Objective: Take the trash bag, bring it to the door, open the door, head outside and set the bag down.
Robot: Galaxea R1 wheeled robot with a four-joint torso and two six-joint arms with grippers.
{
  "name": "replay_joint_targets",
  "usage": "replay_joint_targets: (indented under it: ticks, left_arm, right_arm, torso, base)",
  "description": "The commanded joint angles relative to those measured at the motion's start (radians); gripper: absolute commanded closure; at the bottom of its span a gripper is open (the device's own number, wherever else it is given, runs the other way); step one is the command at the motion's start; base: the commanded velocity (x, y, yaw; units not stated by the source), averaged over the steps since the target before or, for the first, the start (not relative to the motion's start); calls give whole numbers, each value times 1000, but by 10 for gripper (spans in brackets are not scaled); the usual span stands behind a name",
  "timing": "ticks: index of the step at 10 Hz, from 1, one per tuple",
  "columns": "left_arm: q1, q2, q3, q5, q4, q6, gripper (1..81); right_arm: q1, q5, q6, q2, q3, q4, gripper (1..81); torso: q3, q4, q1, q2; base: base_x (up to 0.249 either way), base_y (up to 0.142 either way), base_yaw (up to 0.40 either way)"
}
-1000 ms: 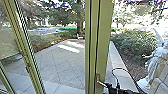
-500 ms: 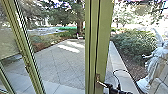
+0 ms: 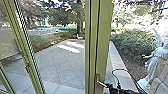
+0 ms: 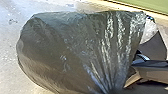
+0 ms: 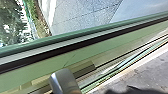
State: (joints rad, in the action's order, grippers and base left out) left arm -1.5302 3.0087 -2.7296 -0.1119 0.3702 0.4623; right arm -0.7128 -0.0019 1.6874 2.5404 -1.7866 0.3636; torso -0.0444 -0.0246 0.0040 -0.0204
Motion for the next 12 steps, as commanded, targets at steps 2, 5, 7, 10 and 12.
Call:
replay_joint_targets:
  ticks: [2, 5, 7, 10, 12]
  left_arm:
    - [46, -2, -1, 54, 6, -2, 811]
    - [46, -3, -1, 55, 6, -2, 811]
    - [46, -5, -1, 55, 6, -2, 811]
    - [46, -8, -1, 55, 7, -2, 811]
    - [43, -10, -1, 55, 9, -2, 811]
  right_arm:
    - [-32, -476, -49, 81, 20, 84, 10]
    - [-32, -481, -49, 94, 9, 84, 10]
    - [-29, -469, -49, 91, 7, 84, 10]
    - [-11, -466, -46, 88, 3, 80, 10]
    - [9, -437, -46, 73, 1, 78, 10]
  torso:
    - [0, 0, 0, 0]
    - [-33, 0, 0, 0]
    - [-64, 0, 0, 0]
    - [-151, 0, -2, -1]
    - [-126, 0, -2, 0]
  base:
    - [0, 0, 0]
    - [0, 0, 0]
    - [0, 0, 0]
    - [0, 0, 0]
    - [0, 0, 0]
